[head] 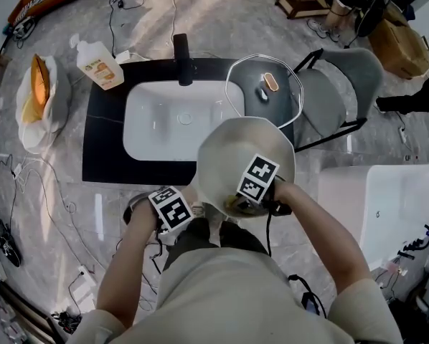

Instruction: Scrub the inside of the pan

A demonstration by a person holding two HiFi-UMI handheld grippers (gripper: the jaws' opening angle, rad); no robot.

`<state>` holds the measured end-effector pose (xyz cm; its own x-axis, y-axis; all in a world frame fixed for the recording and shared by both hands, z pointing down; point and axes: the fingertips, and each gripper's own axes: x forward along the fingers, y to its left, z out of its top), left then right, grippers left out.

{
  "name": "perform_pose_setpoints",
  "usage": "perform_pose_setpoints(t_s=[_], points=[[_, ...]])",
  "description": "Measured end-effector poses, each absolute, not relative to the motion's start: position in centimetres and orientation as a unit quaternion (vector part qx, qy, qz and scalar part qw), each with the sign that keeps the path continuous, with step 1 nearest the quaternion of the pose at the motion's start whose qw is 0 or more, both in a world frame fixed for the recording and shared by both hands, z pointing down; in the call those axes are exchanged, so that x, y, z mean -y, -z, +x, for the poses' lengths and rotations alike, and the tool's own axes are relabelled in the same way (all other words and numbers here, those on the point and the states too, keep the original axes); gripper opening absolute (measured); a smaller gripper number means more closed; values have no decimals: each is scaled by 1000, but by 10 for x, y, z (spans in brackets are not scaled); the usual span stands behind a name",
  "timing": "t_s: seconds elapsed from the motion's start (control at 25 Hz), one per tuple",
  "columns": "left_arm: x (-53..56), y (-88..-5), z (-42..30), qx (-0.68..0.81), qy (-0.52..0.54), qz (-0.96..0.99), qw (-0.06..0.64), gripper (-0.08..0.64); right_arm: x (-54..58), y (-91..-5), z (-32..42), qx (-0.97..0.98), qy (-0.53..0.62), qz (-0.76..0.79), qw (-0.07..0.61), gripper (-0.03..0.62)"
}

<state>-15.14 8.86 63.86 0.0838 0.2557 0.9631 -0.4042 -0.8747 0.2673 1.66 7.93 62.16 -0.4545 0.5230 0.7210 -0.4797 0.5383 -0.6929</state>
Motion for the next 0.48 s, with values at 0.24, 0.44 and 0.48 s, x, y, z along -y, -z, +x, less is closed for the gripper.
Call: perform_pose_setpoints(t_s=[0.24,0.44,0.48], points=[[-90,-639,-150,54,-675,696,239,84,-50,-621,-23,745,-478,35,464,144],[-91,-640,-149,52,-679,695,233,78,-12,-615,-47,788,-463,106,393,146],[-91,-640,-150,52,-679,694,231,77,-5,-614,-51,796,-454,119,382,146]])
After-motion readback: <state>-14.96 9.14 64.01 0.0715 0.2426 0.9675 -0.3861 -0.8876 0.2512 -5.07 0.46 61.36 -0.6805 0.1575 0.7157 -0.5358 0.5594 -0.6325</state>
